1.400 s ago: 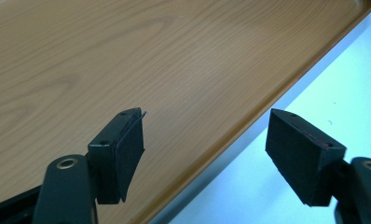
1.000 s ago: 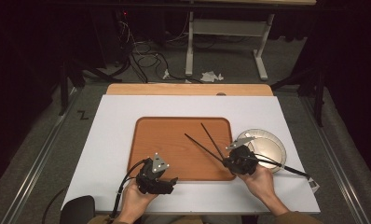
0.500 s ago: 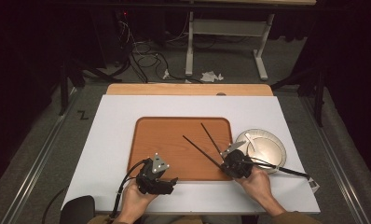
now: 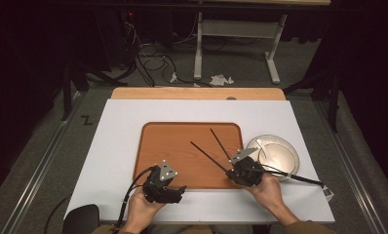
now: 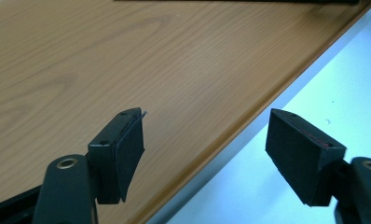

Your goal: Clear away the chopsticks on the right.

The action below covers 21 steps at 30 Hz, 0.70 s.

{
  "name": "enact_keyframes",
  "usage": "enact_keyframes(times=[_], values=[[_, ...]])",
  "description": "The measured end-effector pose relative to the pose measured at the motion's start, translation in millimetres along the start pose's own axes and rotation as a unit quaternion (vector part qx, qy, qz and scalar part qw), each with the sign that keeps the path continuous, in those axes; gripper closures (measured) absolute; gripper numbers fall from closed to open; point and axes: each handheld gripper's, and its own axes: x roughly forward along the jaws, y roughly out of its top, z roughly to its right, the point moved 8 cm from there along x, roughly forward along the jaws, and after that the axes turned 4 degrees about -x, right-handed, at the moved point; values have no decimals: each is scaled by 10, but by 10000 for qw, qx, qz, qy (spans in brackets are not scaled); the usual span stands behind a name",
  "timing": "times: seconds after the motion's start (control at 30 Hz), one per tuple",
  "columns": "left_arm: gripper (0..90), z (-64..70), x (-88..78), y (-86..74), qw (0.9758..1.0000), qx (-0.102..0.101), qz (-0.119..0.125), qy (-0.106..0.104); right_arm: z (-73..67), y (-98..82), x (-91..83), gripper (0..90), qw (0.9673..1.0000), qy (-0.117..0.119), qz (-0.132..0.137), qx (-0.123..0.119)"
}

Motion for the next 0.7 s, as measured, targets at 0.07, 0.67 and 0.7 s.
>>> enact_keyframes(times=[0.07,0.67,0.7], values=[[279,-2,0,0,10000,-8,2,-7,-36,8,31,854,10000,80,-24,-21],[279,-3,-9,2,10000,-11,23,-1,176,-54,98,838,9992,-235,-182,250],[279,-3,-9,2,10000,-11,23,-1,176,-54,98,838,9992,-235,-182,250]])
